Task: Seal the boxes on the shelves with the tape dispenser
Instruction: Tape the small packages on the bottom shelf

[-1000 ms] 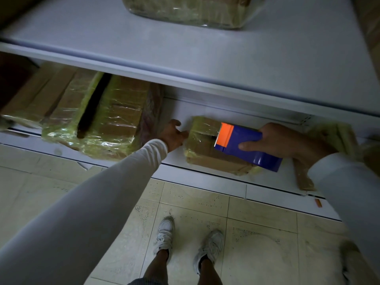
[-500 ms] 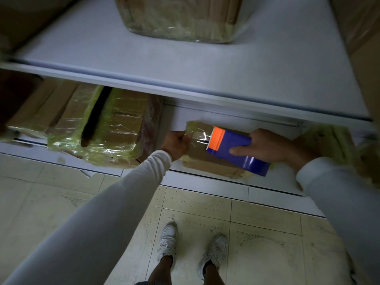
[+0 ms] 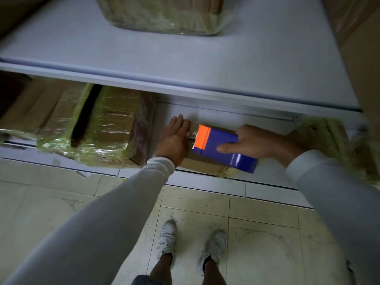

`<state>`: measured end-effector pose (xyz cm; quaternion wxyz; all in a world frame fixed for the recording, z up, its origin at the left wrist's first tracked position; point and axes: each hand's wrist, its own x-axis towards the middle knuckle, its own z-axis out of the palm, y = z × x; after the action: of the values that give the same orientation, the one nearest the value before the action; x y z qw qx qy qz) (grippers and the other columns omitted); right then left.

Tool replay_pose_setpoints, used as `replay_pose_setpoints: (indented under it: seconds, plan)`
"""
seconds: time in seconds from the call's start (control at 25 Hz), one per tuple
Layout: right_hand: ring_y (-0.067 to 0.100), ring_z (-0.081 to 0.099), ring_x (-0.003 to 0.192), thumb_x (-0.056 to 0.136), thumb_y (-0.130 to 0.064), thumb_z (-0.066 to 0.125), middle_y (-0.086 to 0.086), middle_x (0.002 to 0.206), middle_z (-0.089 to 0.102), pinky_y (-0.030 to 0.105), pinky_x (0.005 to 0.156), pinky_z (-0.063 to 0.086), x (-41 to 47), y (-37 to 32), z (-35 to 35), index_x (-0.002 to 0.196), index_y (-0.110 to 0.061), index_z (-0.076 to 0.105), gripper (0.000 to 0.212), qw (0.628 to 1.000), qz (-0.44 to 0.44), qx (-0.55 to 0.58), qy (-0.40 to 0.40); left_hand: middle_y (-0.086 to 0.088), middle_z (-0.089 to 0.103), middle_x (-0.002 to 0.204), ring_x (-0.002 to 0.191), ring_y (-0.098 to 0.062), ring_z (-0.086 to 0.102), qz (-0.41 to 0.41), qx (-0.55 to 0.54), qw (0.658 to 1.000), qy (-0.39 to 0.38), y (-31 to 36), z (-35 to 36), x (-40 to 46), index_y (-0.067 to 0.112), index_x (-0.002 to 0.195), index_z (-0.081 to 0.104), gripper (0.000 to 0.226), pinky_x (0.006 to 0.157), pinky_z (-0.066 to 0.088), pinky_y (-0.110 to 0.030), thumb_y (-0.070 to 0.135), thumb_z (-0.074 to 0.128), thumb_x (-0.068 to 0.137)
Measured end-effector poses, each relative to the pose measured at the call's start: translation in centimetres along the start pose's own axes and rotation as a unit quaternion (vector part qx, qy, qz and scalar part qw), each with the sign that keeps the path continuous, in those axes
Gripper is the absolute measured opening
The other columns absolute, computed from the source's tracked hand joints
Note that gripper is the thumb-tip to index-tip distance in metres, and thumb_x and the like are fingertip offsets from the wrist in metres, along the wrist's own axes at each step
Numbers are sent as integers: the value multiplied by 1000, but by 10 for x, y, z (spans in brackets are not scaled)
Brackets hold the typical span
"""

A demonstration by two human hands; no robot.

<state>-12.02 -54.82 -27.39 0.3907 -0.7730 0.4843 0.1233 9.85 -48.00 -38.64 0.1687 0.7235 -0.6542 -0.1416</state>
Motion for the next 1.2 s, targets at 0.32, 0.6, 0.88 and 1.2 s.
replay_pose_setpoints:
  seconds: [0.32,0.6,0.88,1.2]
  plan:
    - [6,56,42,82,-29,75,-4,48,59,11,38,36,-50,82,-23,64,-12,59,29,991,81,109,11,-11,19,157,146,-27,12,22,14,999,-26,-3,-3,1,13,147,29,47,118,13,-39,27,32,102]
    - [20,65,65,84,-40,71,13,74,70,19,53,48,-38,84,11,84,-4,67,36,983,85,162,-10,-19,33,150,141,-35,26,77,50,996,13,12,-12,1,5,140,42,50,115,16,-42,29,29,98]
    - [17,67,65,77,-55,66,6,74,72,27,62,50,-37,75,27,91,-6,67,51,980,50,193,-20,-4,17,158,146,-21,11,107,135,982,-78,41,13,-3,20,150,17,53,117,7,-39,39,22,101]
    - [13,55,47,85,-41,68,4,52,56,21,50,39,-80,101,20,67,-6,58,41,981,114,155,-10,-1,6,160,147,-21,1,84,108,983,-120,45,14,-2,29,151,9,77,119,2,-43,70,26,88]
